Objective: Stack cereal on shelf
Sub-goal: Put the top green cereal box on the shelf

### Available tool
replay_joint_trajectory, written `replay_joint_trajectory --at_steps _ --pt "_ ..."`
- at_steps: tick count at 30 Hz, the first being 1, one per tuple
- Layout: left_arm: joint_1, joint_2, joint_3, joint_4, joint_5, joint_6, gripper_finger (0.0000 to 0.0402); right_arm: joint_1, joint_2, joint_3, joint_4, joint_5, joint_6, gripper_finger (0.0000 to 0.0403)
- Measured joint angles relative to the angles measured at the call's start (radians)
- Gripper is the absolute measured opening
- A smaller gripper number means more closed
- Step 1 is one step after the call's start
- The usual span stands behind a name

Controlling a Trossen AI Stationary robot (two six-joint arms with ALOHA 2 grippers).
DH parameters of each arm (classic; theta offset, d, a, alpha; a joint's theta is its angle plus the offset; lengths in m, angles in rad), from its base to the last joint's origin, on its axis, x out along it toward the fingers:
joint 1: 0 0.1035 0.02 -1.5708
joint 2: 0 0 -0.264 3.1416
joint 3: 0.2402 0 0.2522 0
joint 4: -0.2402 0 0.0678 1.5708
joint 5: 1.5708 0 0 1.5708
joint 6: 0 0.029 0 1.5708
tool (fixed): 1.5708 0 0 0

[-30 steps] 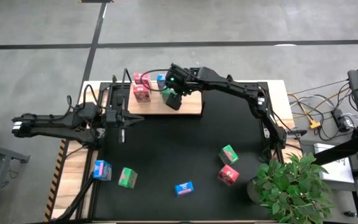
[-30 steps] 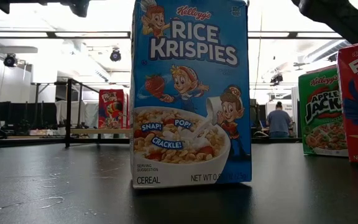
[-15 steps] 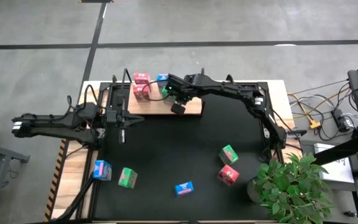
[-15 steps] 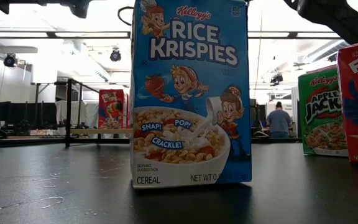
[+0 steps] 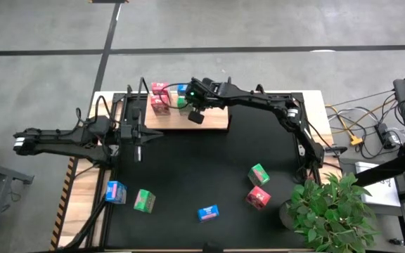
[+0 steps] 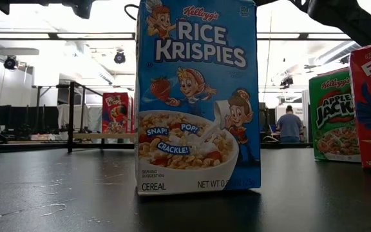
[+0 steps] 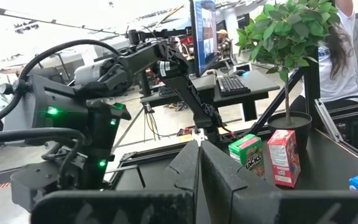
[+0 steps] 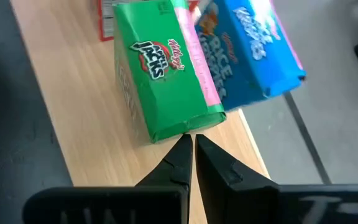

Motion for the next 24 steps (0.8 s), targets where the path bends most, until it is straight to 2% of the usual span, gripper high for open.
replay_joint_trajectory --at_steps 12,24 --pt "0.000 0.000 0.000 -0.001 0.000 0.000 0.0000 0.000 0.000 0.000 0.024 0.025 -0.029 0.0009" --pt "0.000 0.000 0.000 -0.015 0.000 0.000 0.0000 0.051 -0.054 -0.001 -0.092 0.014 0.016 0.0009"
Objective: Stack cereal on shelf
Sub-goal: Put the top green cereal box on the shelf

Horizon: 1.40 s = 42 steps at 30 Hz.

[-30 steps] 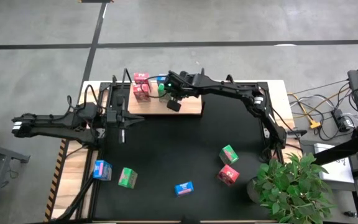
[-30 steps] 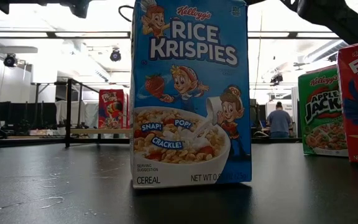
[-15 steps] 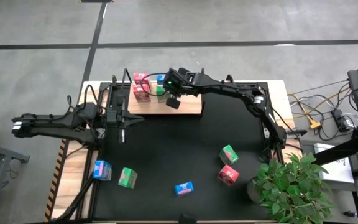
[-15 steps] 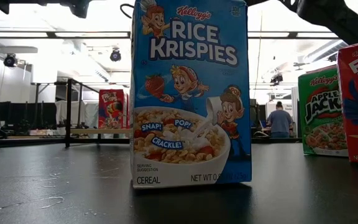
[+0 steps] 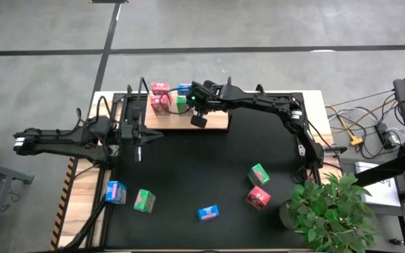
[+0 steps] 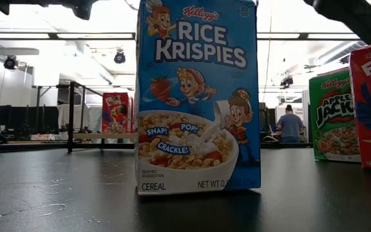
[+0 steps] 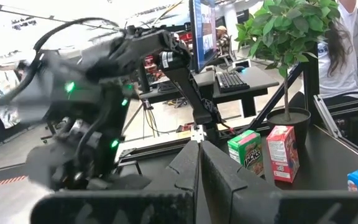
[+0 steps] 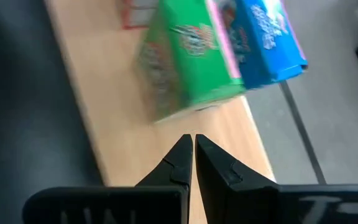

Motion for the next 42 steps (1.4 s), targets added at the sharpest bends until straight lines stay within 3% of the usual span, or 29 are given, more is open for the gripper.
replay_joint_trajectory --at_steps 5,12,15,20,27,42 --pt "0.000 0.002 0.000 0.000 0.000 0.004 0.0000 0.086 -0.055 0.000 -0.036 -0.026 -0.004 0.0009" --pt "0.000 0.004 0.000 0.001 0.000 0.004 0.0000 0.225 -0.118 0.000 -0.130 -0.346 -0.020 0.0009" --pt "0.000 0.002 0.000 0.001 0.000 0.004 0.0000 0.300 -0.120 -0.005 -0.149 -0.418 -0.011 0.0009" --pt "0.000 0.002 0.000 0.003 0.000 0.002 0.0000 0.439 -0.122 -0.046 -0.149 -0.407 0.019 0.0009" --pt "0.000 0.002 0.000 0.003 0.000 -0.008 0.0000 0.606 -0.122 -0.118 -0.132 -0.259 0.126 0.0009" --pt "0.000 -0.002 0.000 0.005 0.000 -0.023 0.0000 0.721 -0.122 -0.135 -0.083 -0.240 0.313 0.0009"
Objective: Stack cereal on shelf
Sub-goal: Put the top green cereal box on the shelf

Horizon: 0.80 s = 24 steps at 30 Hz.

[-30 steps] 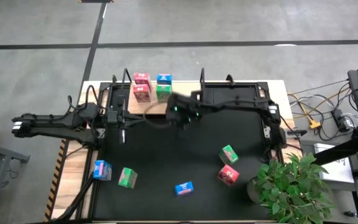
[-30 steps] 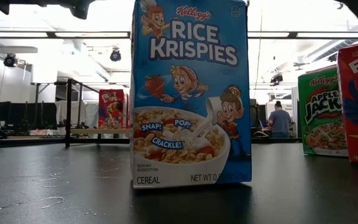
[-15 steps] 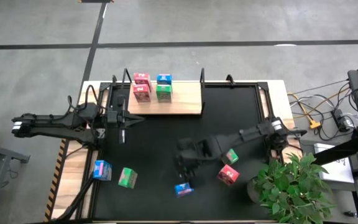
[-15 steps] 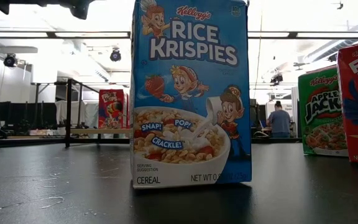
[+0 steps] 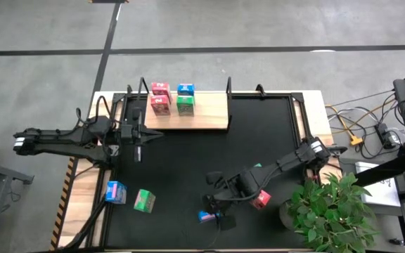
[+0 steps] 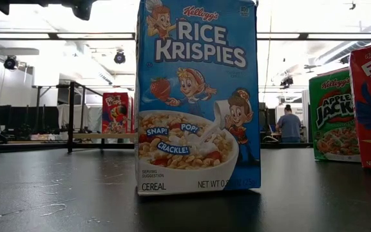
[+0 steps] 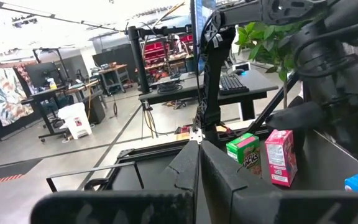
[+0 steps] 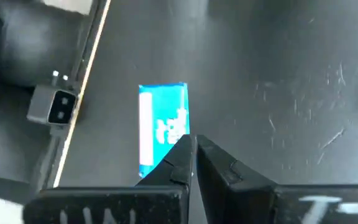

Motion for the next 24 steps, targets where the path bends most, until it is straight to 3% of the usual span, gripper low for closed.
replay_joint_trajectory --at_steps 4,8,16,20,24 --pt "0.000 0.000 0.000 0.004 0.000 0.000 0.0000 0.000 0.000 -0.004 0.018 0.263 -0.002 0.0009" --pt "0.000 -0.006 0.000 0.006 0.000 -0.001 0.0000 -0.095 -0.004 -0.002 0.046 0.332 -0.170 0.0009" --pt "0.000 -0.057 0.000 -0.012 0.000 0.016 0.0000 -0.433 -0.005 -0.001 0.255 0.102 -0.410 0.0025" --pt "0.000 -0.081 0.000 -0.021 0.000 0.039 0.0000 -0.598 -0.005 -0.001 0.317 -0.008 -0.462 0.0066" --pt "0.000 -0.098 0.000 -0.025 0.000 0.074 0.0000 -0.727 -0.006 -0.013 0.378 -0.051 -0.497 0.0124"
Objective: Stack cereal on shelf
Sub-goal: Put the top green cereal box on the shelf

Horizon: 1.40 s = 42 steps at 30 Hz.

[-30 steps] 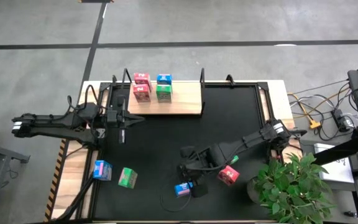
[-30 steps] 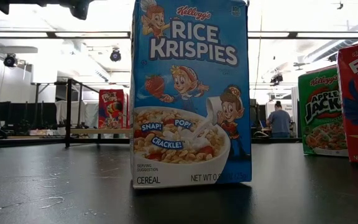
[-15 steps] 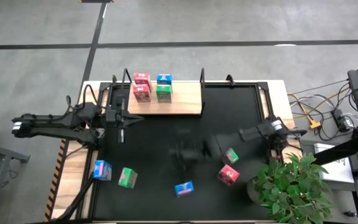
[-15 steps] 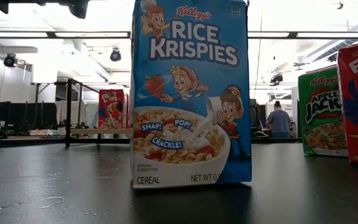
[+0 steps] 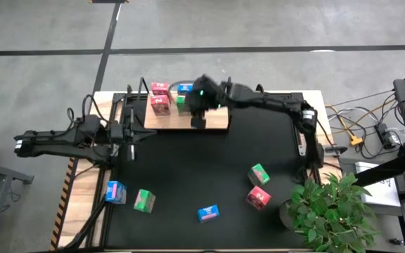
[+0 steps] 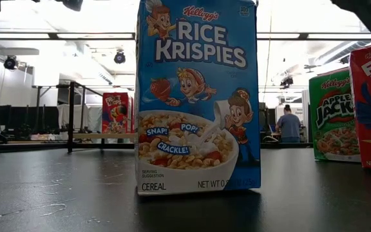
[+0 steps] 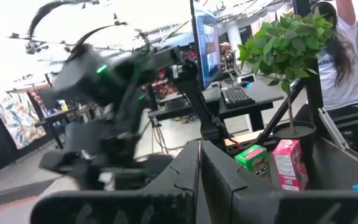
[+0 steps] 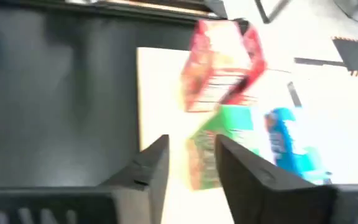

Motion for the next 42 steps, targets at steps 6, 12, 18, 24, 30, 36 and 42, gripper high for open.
replay_joint_trajectory --at_steps 6,12,18,24,30,36,42 --pt "0.000 -0.020 0.000 0.004 0.000 0.058 0.0000 -0.105 0.000 -0.059 0.153 -0.109 -0.015 0.0197" --pt "0.000 -0.024 0.004 0.015 -0.001 0.093 0.0000 -0.118 0.005 -0.114 0.223 -0.130 -0.082 0.0211" --pt "0.000 -0.022 0.004 0.014 -0.002 0.106 0.0000 -0.125 0.013 -0.186 0.288 -0.128 -0.094 0.0211" --pt "0.000 -0.022 0.004 0.014 -0.003 0.106 0.0000 -0.145 0.013 -0.223 0.340 -0.097 -0.080 0.0212" --pt "0.000 -0.021 0.004 0.014 -0.003 0.106 0.0000 -0.152 0.013 -0.225 0.347 -0.115 -0.071 0.0212" --pt "0.000 -0.021 0.003 0.014 -0.003 0.106 0.0000 -0.152 0.041 -0.229 0.372 -0.135 -0.043 0.0212" --pt "0.000 -0.021 0.003 0.013 -0.003 0.106 0.0000 -0.155 0.074 -0.228 0.401 -0.127 -0.051 0.0212"
